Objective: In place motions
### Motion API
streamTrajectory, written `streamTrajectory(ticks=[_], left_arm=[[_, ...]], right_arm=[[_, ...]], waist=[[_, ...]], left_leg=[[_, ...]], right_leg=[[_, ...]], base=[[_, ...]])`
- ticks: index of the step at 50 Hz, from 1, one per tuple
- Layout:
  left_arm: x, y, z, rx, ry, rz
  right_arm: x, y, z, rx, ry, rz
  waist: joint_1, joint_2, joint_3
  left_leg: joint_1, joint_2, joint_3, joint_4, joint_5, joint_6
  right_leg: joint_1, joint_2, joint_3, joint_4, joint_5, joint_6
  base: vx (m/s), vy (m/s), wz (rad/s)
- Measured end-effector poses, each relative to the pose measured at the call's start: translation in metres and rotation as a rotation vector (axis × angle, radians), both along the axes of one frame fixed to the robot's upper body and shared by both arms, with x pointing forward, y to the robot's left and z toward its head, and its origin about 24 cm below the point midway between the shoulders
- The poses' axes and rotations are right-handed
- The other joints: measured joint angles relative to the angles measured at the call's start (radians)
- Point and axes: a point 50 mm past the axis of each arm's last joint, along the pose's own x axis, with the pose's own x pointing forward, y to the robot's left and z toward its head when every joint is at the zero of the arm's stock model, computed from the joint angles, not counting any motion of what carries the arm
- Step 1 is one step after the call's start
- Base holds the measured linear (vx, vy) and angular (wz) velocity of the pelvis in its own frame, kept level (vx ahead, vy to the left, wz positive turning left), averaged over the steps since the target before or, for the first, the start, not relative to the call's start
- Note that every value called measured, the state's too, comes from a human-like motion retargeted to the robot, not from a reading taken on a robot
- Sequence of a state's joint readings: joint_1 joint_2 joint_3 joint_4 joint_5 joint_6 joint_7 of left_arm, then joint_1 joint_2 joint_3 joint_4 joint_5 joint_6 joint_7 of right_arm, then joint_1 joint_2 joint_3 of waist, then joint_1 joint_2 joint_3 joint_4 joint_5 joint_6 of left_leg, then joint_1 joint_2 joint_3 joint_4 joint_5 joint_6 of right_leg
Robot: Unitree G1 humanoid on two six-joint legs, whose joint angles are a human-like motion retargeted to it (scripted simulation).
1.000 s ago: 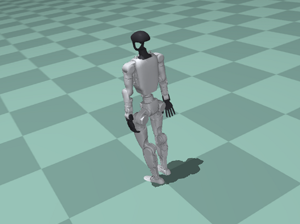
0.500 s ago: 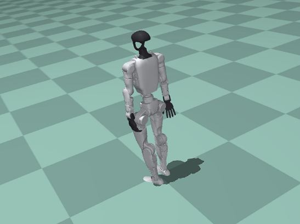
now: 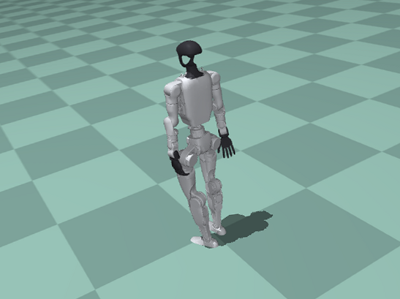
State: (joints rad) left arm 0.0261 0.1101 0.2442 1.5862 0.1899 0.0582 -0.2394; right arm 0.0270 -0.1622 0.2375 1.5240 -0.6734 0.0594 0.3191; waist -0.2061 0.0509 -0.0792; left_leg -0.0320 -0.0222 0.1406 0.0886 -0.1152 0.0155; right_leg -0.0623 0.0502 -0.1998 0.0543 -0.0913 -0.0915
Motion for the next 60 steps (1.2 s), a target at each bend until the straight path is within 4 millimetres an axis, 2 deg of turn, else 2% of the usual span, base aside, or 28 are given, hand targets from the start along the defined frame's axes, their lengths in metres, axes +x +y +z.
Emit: streamTrajectory(ticks=[35, 41, 47, 50, 55, 60], left_arm=[[-0.001, 0.005, 0.0, 0.011, -0.008, 0.013], [-0.003, 0.009, 0.0, 0.038, -0.021, 0.039], [0.001, 0.013, 0.0, 0.061, -0.043, 0.071], [0.001, 0.011, 0.0, 0.073, -0.048, 0.104], [0.002, 0.008, -0.001, 0.077, -0.06, 0.166], [-0.006, 0.004, -0.001, 0.069, -0.039, 0.19]], right_arm=[[0.001, -0.002, 0.0, -0.006, -0.002, -0.005], [-0.001, -0.004, 0.001, -0.011, 0.003, -0.002], [0.001, -0.005, 0.001, -0.011, -0.006, -0.016], [-0.001, -0.008, 0.001, -0.023, 0.002, -0.011], [0.0, -0.012, 0.002, -0.036, 0.001, -0.009], [-0.001, -0.012, 0.002, -0.036, 0.001, -0.012]], waist=[[-0.024, -0.002, 0.005], [0.024, -0.018, 0.009], [-0.038, -0.024, 0.009], [0.01, -0.053, 0.009], [-0.032, -0.036, 0.027], [0.019, -0.072, 0.031]], left_leg=[[-0.034, 0.032, -0.038, 0.093, -0.03, -0.038], [-0.096, 0.033, 0.016, 0.229, -0.004, -0.025], [-0.243, 0.036, -0.045, 0.491, 0.124, -0.012], [-0.347, 0.06, 0.056, 0.67, 0.112, 0.016], [-0.466, 0.072, 0.042, 0.857, 0.089, 0.038], [-0.521, 0.079, 0.1, 0.934, 0.085, 0.053]], right_leg=[[0.004, -0.008, -0.027, 0.009, -0.012, -0.004], [0.004, -0.017, 0.027, 0.013, -0.005, -0.011], [0.001, -0.047, -0.051, 0.006, -0.009, -0.015], [0.0, -0.068, -0.013, 0.004, -0.002, -0.021], [0.017, -0.053, -0.07, -0.008, -0.004, -0.044], [0.024, -0.081, -0.029, -0.004, -0.002, -0.049]], base=[[0.0, 0.0, 0.0], [0.01, 0.02, -0.3], [-0.03, 0.02, 0.63], [-0.02, 0.03, -0.22], [-0.03, 0.03, 0.54], [0.0, 0.01, -0.25]])
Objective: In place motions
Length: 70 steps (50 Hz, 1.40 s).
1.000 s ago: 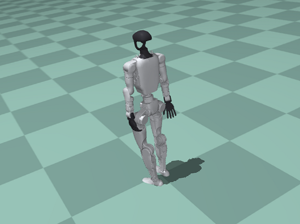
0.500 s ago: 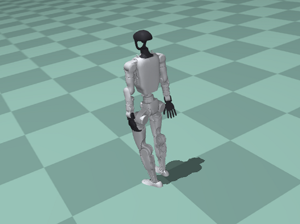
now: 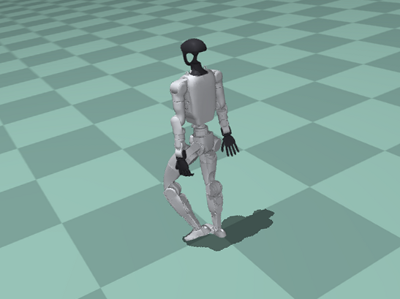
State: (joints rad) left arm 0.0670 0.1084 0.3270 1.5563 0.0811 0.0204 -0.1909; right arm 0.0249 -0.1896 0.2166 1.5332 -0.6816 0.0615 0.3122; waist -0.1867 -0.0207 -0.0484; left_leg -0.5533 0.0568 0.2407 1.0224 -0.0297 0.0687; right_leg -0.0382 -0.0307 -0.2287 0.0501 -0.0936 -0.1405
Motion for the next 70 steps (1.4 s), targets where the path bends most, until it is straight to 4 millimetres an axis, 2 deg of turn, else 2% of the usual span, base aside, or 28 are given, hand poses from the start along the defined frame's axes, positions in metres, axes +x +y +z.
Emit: streamTrajectory(ticks=[5, 11, 15, 17, 20, 21, 23, 24, 26, 32, 37, 40, 42, 45, 47, 50, 53, 57, 60, 62, 65, 70], left_arm=[[-0.008, -0.002, 0.001, -0.009, 0.031, -0.01], [-0.015, -0.006, 0.001, -0.019, 0.053, 0.006], [-0.02, -0.008, 0.001, -0.013, 0.072, 0.01], [-0.023, -0.006, 0.002, -0.001, 0.086, -0.001], [-0.029, -0.002, 0.003, 0.032, 0.119, -0.046], [-0.028, 0.0, 0.003, 0.042, 0.128, -0.082], [-0.022, 0.003, 0.003, 0.048, 0.12, -0.127], [-0.017, 0.004, 0.002, 0.049, 0.105, -0.128], [-0.004, 0.006, 0.001, 0.055, 0.063, -0.126], [0.035, 0.006, 0.0, 0.041, -0.063, -0.133], [0.05, 0.005, 0.0, 0.033, -0.123, -0.13], [0.051, 0.005, 0.001, 0.03, -0.12, -0.148], [0.049, 0.007, 0.001, 0.031, -0.113, -0.143], [0.046, 0.008, 0.001, 0.023, -0.1, -0.132], [0.046, 0.008, 0.001, 0.02, -0.091, -0.137], [0.039, 0.01, 0.001, 0.022, -0.071, -0.124], [0.034, 0.013, 0.001, 0.029, -0.052, -0.125], [0.031, 0.016, 0.002, 0.03, -0.037, -0.126], [0.028, 0.017, 0.002, 0.031, -0.026, -0.13], [0.026, 0.017, 0.002, 0.031, -0.02, -0.131], [0.022, 0.014, 0.002, 0.024, -0.009, -0.129], [0.011, 0.007, 0.001, 0.008, 0.016, -0.126]], right_arm=[[0.002, 0.001, 0.0, 0.004, -0.004, 0.003], [0.006, 0.004, -0.001, 0.018, -0.015, 0.016], [0.005, 0.008, -0.002, 0.029, -0.013, 0.024], [0.005, 0.009, -0.002, 0.034, -0.011, 0.026], [0.003, 0.012, -0.002, 0.039, -0.004, 0.029], [0.003, 0.012, -0.002, 0.039, -0.004, 0.019], [0.005, 0.013, -0.002, 0.038, -0.008, 0.001], [0.007, 0.014, -0.003, 0.043, -0.015, -0.002], [0.01, 0.017, -0.003, 0.058, -0.03, -0.013], [0.009, 0.014, -0.003, 0.051, -0.03, 0.02], [0.011, 0.016, -0.003, 0.065, -0.039, 0.025], [0.014, 0.019, -0.004, 0.074, -0.062, 0.008], [0.017, 0.019, -0.004, 0.076, -0.074, 0.001], [0.023, 0.019, -0.004, 0.08, -0.091, -0.021], [0.028, 0.021, -0.004, 0.089, -0.116, -0.07], [0.03, 0.024, -0.004, 0.113, -0.131, -0.122], [0.033, 0.032, -0.003, 0.206, -0.13, -0.222], [0.037, 0.041, -0.001, 0.352, -0.143, -0.436], [0.035, 0.043, 0.0, 0.379, -0.147, -0.538], [0.032, 0.042, -0.001, 0.351, -0.15, -0.539], [0.025, 0.037, -0.003, 0.28, -0.146, -0.484], [0.008, 0.03, -0.004, 0.17, -0.089, -0.311]], waist=[[0.005, -0.005, 0.003], [-0.007, -0.003, 0.001], [0.153, -0.038, 0.012], [0.225, -0.03, 0.01], [0.291, 0.019, -0.011], [0.19, 0.046, -0.026], [-0.03, 0.066, -0.048], [-0.046, 0.066, -0.042], [-0.015, 0.061, -0.021], [0.001, 0.047, -0.009], [0.026, 0.045, -0.003], [0.039, 0.052, 0.004], [0.119, 0.047, -0.004], [0.256, 0.023, -0.01], [0.18, 0.041, 0.003], [0.1, 0.082, -0.003], [0.078, 0.088, 0.004], [0.072, 0.071, 0.02], [0.085, 0.06, 0.024], [0.09, 0.064, 0.024], [0.077, 0.086, 0.019], [-0.012, 0.119, 0.016]], left_leg=[[0.01, 0.007, 0.001, -0.017, -0.005, 0.007], [0.16, -0.06, -0.049, -0.243, 0.03, -0.029], [0.35, -0.078, 0.113, -0.543, 0.079, -0.038], [0.42, -0.088, 0.186, -0.662, -0.036, -0.037], [0.489, -0.093, 0.275, -0.845, -0.117, -0.006], [0.504, -0.091, 0.168, -0.883, -0.113, -0.016], [0.509, -0.087, -0.058, -0.913, -0.107, -0.064], [0.511, -0.091, -0.069, -0.931, -0.091, -0.061], [0.519, -0.105, -0.039, -0.963, -0.066, -0.036], [0.527, -0.115, -0.049, -0.962, -0.077, -0.021], [0.546, -0.107, -0.022, -0.967, -0.095, -0.013], [0.552, -0.089, -0.009, -0.966, -0.109, -0.012], [0.554, -0.074, 0.083, -0.97, -0.126, -0.019], [0.558, -0.071, 0.241, -0.983, -0.144, -0.018], [0.549, -0.065, 0.168, -0.989, -0.13, -0.006], [0.522, -0.034, 0.111, -0.993, -0.113, 0.003], [0.509, -0.029, 0.103, -0.997, -0.103, 0.015], [0.51, -0.041, 0.11, -0.995, -0.099, 0.023], [0.516, -0.047, 0.123, -0.993, -0.102, 0.023], [0.522, -0.041, 0.122, -0.992, -0.102, 0.019], [0.526, -0.021, 0.093, -0.988, -0.103, 0.01], [0.531, -0.009, -0.023, -0.977, -0.104, -0.002]], right_leg=[[0.006, -0.007, -0.002, 0.003, -0.005, 0.002], [0.018, -0.013, -0.008, 0.008, -0.014, 0.013], [0.01, -0.013, 0.171, 0.032, -0.006, 0.021], [0.001, 0.015, 0.246, 0.039, 0.0, 0.025], [-0.011, 0.091, 0.322, 0.042, 0.009, 0.027], [-0.008, 0.094, 0.218, 0.031, -0.002, 0.03], [-0.001, 0.056, 0.002, 0.014, -0.027, 0.047], [0.0, 0.054, -0.01, 0.014, -0.029, 0.05], [-0.001, 0.066, 0.016, 0.018, -0.026, 0.049], [0.006, 0.046, 0.0, 0.027, -0.034, 0.068], [-0.001, 0.045, 0.026, 0.081, -0.065, 0.082], [-0.042, 0.041, 0.042, 0.178, -0.094, 0.098], [-0.063, 0.036, 0.135, 0.253, -0.097, 0.132], [-0.096, 0.052, 0.271, 0.356, 0.007, 0.171], [-0.232, 0.057, 0.204, 0.549, 0.082, 0.196], [-0.385, 0.027, 0.053, 0.826, 0.035, 0.151], [-0.503, 0.033, 0.024, 1.042, 0.002, 0.125], [-0.603, 0.073, 0.045, 1.188, 0.002, 0.123], [-0.603, 0.065, 0.055, 1.183, 0.002, 0.109], [-0.572, 0.064, 0.071, 1.123, 0.012, 0.119], [-0.491, 0.07, 0.081, 0.969, 0.035, 0.146], [-0.275, 0.102, 0.061, 0.548, 0.097, 0.183]], base=[[0.0, 0.0, 0.0], [0.01, 0.0, -0.08], [0.06, -0.04, -2.24], [0.08, -0.06, -2.19], [0.09, -0.08, -0.85], [0.03, -0.1, 2.94], [-0.08, -0.1, 4.6], [-0.15, -0.1, 1.43], [-0.12, -0.08, -0.29], [-0.05, -0.07, 0.08], [0.0, -0.1, -0.35], [-0.01, -0.11, -0.59], [-0.03, -0.11, -2.02], [-0.09, -0.1, -2.14], [-0.09, -0.09, 0.96], [-0.07, -0.07, 0.83], [-0.09, -0.07, 0.14], [-0.05, -0.05, -0.01], [0.0, 0.0, 0.0], [0.03, 0.01, 0.04], [0.09, 0.03, 0.45], [0.13, 0.04, 1.12]])
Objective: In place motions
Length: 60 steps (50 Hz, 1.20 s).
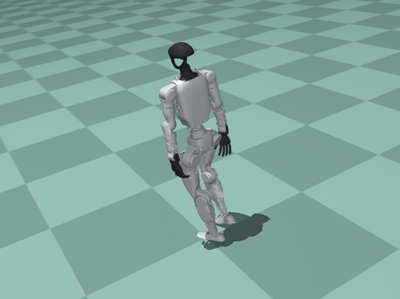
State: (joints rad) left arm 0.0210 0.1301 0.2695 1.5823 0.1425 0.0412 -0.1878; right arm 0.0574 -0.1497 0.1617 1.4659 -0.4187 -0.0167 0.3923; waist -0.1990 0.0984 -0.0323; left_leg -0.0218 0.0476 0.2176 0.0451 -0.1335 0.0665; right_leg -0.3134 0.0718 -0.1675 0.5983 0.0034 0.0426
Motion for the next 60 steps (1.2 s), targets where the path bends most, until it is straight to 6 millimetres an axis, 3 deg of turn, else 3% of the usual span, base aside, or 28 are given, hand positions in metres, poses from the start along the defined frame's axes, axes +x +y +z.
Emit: streamTrajectory(ticks=[2, 5, 8, 12, 22, 27, 29, 33, 35, 41, 47, 50, 52, 53, 55, 56, 58, 60], left_arm=[[-0.004, -0.002, 0.0, -0.006, 0.011, 0.006], [-0.01, -0.003, 0.0, -0.013, 0.033, 0.01], [-0.014, -0.003, 0.001, -0.014, 0.049, 0.026], [-0.009, -0.008, -0.001, -0.016, 0.018, 0.049], [-0.008, 0.001, 0.0, 0.015, -0.004, 0.024], [0.001, 0.002, -0.001, 0.025, -0.038, 0.074], [0.004, 0.002, -0.001, 0.028, -0.052, 0.094], [0.005, -0.003, -0.001, 0.015, -0.065, 0.14], [0.003, -0.008, -0.002, 0.005, -0.064, 0.184], [0.0, -0.013, -0.002, -0.014, -0.053, 0.212], [-0.007, -0.013, -0.002, -0.003, -0.027, 0.188], [-0.013, -0.013, -0.002, 0.007, -0.015, 0.189], [-0.016, -0.013, -0.001, 0.015, -0.002, 0.194], [-0.019, -0.012, -0.001, 0.02, 0.008, 0.191], [-0.023, -0.011, -0.001, 0.026, 0.023, 0.174], [-0.026, -0.012, 0.0, 0.023, 0.034, 0.176], [-0.033, -0.015, 0.0, 0.012, 0.058, 0.178], [-0.026, -0.014, 0.0, -0.001, 0.056, 0.17]], right_arm=[[-0.006, -0.005, 0.0, -0.051, 0.032, 0.096], [-0.013, -0.011, 0.0, -0.119, 0.066, 0.255], [-0.013, -0.016, 0.001, -0.156, 0.073, 0.402], [0.0, -0.017, 0.0, -0.17, 0.034, 0.458], [0.014, -0.002, -0.001, -0.061, -0.019, 0.225], [0.02, -0.008, 0.0, -0.092, -0.017, 0.27], [0.021, -0.012, 0.001, -0.104, -0.017, 0.286], [0.021, -0.018, 0.002, -0.128, -0.006, 0.311], [0.02, -0.02, 0.002, -0.14, -0.007, 0.311], [0.016, -0.023, 0.002, -0.141, 0.007, 0.265], [0.006, -0.024, 0.003, -0.149, 0.04, 0.259], [-0.001, -0.022, 0.002, -0.139, 0.066, 0.27], [-0.004, -0.021, 0.002, -0.13, 0.079, 0.282], [-0.007, -0.02, 0.002, -0.125, 0.086, 0.285], [-0.011, -0.018, 0.002, -0.117, 0.098, 0.282], [-0.013, -0.019, 0.003, -0.117, 0.109, 0.29], [-0.019, -0.019, 0.003, -0.121, 0.133, 0.302], [-0.016, -0.016, 0.003, -0.132, 0.132, 0.294]], waist=[[-0.055, -0.01, 0.001], [-0.175, -0.023, -0.002], [0.036, -0.072, -0.043], [0.023, -0.065, -0.023], [-0.056, -0.091, -0.004], [-0.033, -0.125, 0.02], [-0.021, -0.142, 0.028], [-0.052, -0.131, 0.028], [0.012, -0.178, 0.028], [0.04, -0.182, 0.034], [0.025, -0.171, 0.03], [0.01, -0.164, 0.018], [0.095, -0.188, 0.027], [0.102, -0.167, 0.024], [0.03, -0.122, 0.001], [0.017, -0.1, -0.014], [-0.024, -0.053, -0.057], [-0.073, -0.039, -0.064]], left_leg=[[0.006, -0.025, -0.057, 0.002, 0.001, 0.001], [0.008, -0.066, -0.181, 0.007, 0.011, 0.001], [0.029, -0.084, 0.033, -0.009, -0.014, -0.009], [0.024, -0.073, 0.022, 0.001, -0.013, -0.019], [-0.055, -0.082, -0.028, 0.192, -0.047, -0.029], [-0.221, -0.051, 0.002, 0.521, 0.12, -0.04], [-0.308, -0.029, 0.027, 0.676, 0.175, -0.018], [-0.478, 0.016, 0.031, 0.956, 0.107, 0.029], [-0.54, 0.035, 0.112, 1.063, 0.094, 0.043], [-0.646, 0.051, 0.115, 1.209, 0.079, 0.046], [-0.539, 0.011, 0.09, 1.042, 0.103, 0.022], [-0.392, -0.047, 0.064, 0.808, 0.138, 0.0], [-0.251, -0.065, 0.155, 0.585, 0.181, -0.014], [-0.182, -0.076, 0.147, 0.453, 0.195, -0.03], [-0.058, -0.104, 0.049, 0.277, -0.025, -0.047], [-0.034, -0.098, 0.043, 0.207, -0.058, -0.033], [-0.006, -0.085, 0.015, 0.086, -0.051, -0.02], [-0.003, -0.073, -0.022, 0.013, 0.005, -0.046]], right_leg=[[0.089, -0.018, -0.043, -0.165, 0.004, -0.009], [0.196, -0.044, -0.242, -0.338, -0.133, -0.087], [0.27, -0.047, -0.023, -0.481, -0.121, -0.084], [0.265, -0.05, -0.06, -0.519, -0.081, -0.077], [0.264, -0.029, -0.094, -0.544, -0.077, -0.15], [0.279, -0.086, -0.053, -0.548, -0.077, -0.133], [0.284, -0.107, -0.047, -0.551, -0.076, -0.13], [0.282, -0.098, -0.105, -0.567, -0.069, -0.145], [0.268, -0.135, -0.033, -0.553, -0.063, -0.147], [0.262, -0.141, -0.017, -0.552, -0.061, -0.153], [0.28, -0.14, -0.015, -0.556, -0.067, -0.154], [0.29, -0.137, -0.018, -0.553, -0.076, -0.152], [0.295, -0.142, 0.08, -0.538, -0.077, -0.15], [0.298, -0.115, 0.085, -0.537, -0.08, -0.153], [0.302, -0.081, 0.011, -0.537, -0.095, -0.152], [0.299, -0.063, 0.011, -0.538, -0.098, -0.149], [0.285, -0.033, -0.006, -0.542, -0.102, -0.142], [0.279, -0.033, -0.046, -0.544, -0.105, -0.137]], base=[[0.13, 0.03, 1.63], [0.14, 0.04, 1.53], [0.05, 0.06, -2.55], [-0.1, 0.07, -0.17], [-0.01, 0.06, 0.36], [-0.08, 0.08, 0.05], [-0.06, 0.06, 0.13], [-0.04, 0.07, 0.47], [-0.06, 0.07, -1.05], [-0.02, 0.04, -0.32], [0.02, 0.0, 0.01], [0.11, -0.02, -0.29], [0.14, -0.04, -1.76], [0.16, -0.05, -0.48], [0.18, -0.07, 1.05], [0.22, -0.09, 0.84], [0.17, -0.11, 0.44], [-0.09, -0.11, 0.74]])
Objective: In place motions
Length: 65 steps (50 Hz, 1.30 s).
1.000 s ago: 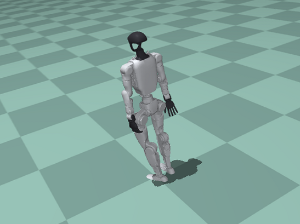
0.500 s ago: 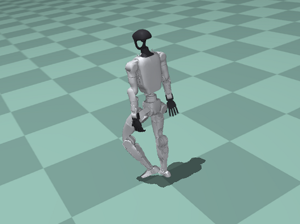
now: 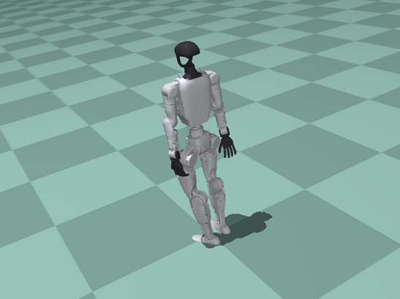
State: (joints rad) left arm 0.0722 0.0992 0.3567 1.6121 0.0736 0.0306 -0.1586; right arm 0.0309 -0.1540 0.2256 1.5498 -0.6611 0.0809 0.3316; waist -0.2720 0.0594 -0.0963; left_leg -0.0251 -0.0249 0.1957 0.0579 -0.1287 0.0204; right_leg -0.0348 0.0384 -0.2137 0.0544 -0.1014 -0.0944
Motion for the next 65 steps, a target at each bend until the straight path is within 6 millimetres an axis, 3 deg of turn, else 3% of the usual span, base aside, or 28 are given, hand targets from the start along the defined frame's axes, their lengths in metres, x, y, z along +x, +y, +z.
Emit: streamTrajectory(ticks=[3, 8, 12, 15, 21, 25, 30, 35, 39, 45, 50, 52, 56, 60, 65], left_arm=[[0.025, 0.009, -0.001, 0.031, -0.067, -0.072], [0.061, 0.021, 0.001, 0.037, -0.158, -0.216], [0.076, 0.017, 0.001, 0.044, -0.224, -0.19], [0.073, 0.012, 0.0, 0.022, -0.227, -0.148], [0.058, 0.011, -0.001, 0.007, -0.166, -0.147], [0.048, 0.013, -0.001, 0.003, -0.136, -0.148], [0.045, 0.02, 0.0, 0.016, -0.119, -0.135], [0.044, 0.025, 0.001, 0.025, -0.11, -0.136], [0.043, 0.024, 0.001, 0.025, -0.11, -0.137], [0.036, 0.015, 0.0, 0.005, -0.096, -0.136], [0.031, 0.008, -0.001, -0.015, -0.082, -0.139], [0.029, 0.007, -0.001, -0.02, -0.077, -0.155], [0.025, 0.008, -0.001, -0.021, -0.06, -0.171], [0.029, 0.007, -0.001, -0.023, -0.051, -0.177], [0.034, 0.005, -0.002, -0.023, -0.105, -0.127]], right_arm=[[0.011, 0.006, -0.002, 0.023, -0.06, -0.067], [0.011, 0.005, -0.002, 0.035, -0.052, -0.035], [0.021, 0.004, -0.002, 0.032, -0.083, 0.024], [0.029, 0.007, -0.002, 0.063, -0.118, 0.076], [0.044, 0.011, -0.003, 0.074, -0.197, 0.025], [0.042, 0.014, -0.003, 0.092, -0.208, -0.053], [0.039, 0.018, -0.002, 0.17, -0.186, -0.221], [0.035, 0.027, 0.0, 0.283, -0.157, -0.515], [0.035, 0.026, -0.001, 0.259, -0.175, -0.525], [0.033, 0.019, -0.002, 0.175, -0.188, -0.333], [0.03, 0.014, -0.003, 0.123, -0.181, -0.184], [0.026, 0.013, -0.003, 0.099, -0.173, -0.138], [0.016, 0.011, -0.003, 0.063, -0.134, -0.039], [0.014, 0.008, -0.003, 0.047, -0.08, 0.01], [0.025, 0.009, -0.002, 0.069, -0.097, 0.044]], waist=[[-0.048, -0.015, 0.04], [0.035, -0.03, 0.041], [0.072, -0.035, 0.047], [0.057, -0.018, 0.043], [0.05, 0.032, 0.064], [0.045, 0.073, 0.077], [0.156, -0.011, 0.063], [0.177, -0.058, 0.062], [0.169, -0.047, 0.061], [0.087, 0.031, 0.055], [0.101, 0.019, 0.046], [0.036, 0.019, 0.06], [0.012, -0.03, 0.046], [0.114, -0.048, 0.033], [0.081, -0.032, 0.051]], left_leg=[[0.016, -0.028, -0.068, -0.04, 0.028, 0.013], [-0.005, -0.038, -0.05, -0.014, 0.012, 0.032], [0.008, -0.039, -0.04, -0.018, 0.002, 0.038], [0.0, -0.023, -0.044, -0.014, -0.003, 0.039], [-0.016, 0.043, -0.028, -0.016, 0.005, 0.029], [-0.031, 0.098, -0.021, -0.019, 0.02, 0.021], [-0.03, 0.046, 0.12, -0.042, 0.029, 0.021], [-0.027, 0.017, 0.147, -0.053, 0.033, 0.032], [-0.027, 0.033, 0.135, -0.045, 0.019, 0.05], [-0.042, 0.101, 0.037, -0.024, 0.008, 0.044], [-0.026, 0.082, 0.055, -0.021, -0.004, 0.033], [-0.019, 0.065, -0.014, -0.015, 0.0, 0.033], [0.004, -0.003, -0.032, -0.018, -0.002, 0.031], [0.005, -0.011, 0.045, -0.017, -0.007, 0.024], [0.006, 0.001, 0.038, -0.002, -0.012, 0.013]], right_leg=[[-0.012, -0.015, -0.062, 0.018, 0.005, 0.003], [0.006, -0.029, -0.057, 0.01, -0.001, 0.027], [-0.006, -0.044, -0.053, 0.059, -0.021, 0.048], [-0.042, -0.042, -0.054, 0.141, -0.04, 0.06], [-0.21, -0.032, -0.02, 0.463, 0.039, 0.138], [-0.348, -0.038, -0.079, 0.741, -0.004, 0.119], [-0.572, -0.035, 0.071, 1.096, -0.065, 0.112], [-0.653, -0.013, 0.098, 1.236, -0.07, 0.085], [-0.626, -0.018, 0.083, 1.201, -0.059, 0.083], [-0.487, -0.029, -0.006, 0.944, -0.007, 0.112], [-0.276, -0.008, 0.029, 0.561, 0.032, 0.135], [-0.193, -0.004, 0.003, 0.392, 0.054, 0.14], [-0.048, -0.016, -0.032, 0.133, -0.02, 0.065], [-0.012, -0.035, 0.018, 0.026, 0.022, 0.075], [-0.018, -0.023, -0.001, 0.014, 0.035, 0.055]], base=[[-0.16, -0.07, 1.04], [-0.03, -0.07, -0.06], [-0.04, -0.05, -0.2], [0.03, -0.06, -0.04], [-0.09, -0.06, -0.25], [-0.09, -0.08, -0.34], [-0.08, -0.1, -1.12], [-0.02, -0.06, -0.26], [0.0, 0.0, 0.0], [0.05, 0.04, 0.57], [0.06, 0.05, 0.08], [0.08, 0.06, 1.58], [0.13, 0.08, 0.41], [-0.02, 0.12, -0.85], [-0.02, 0.11, 0.02]])
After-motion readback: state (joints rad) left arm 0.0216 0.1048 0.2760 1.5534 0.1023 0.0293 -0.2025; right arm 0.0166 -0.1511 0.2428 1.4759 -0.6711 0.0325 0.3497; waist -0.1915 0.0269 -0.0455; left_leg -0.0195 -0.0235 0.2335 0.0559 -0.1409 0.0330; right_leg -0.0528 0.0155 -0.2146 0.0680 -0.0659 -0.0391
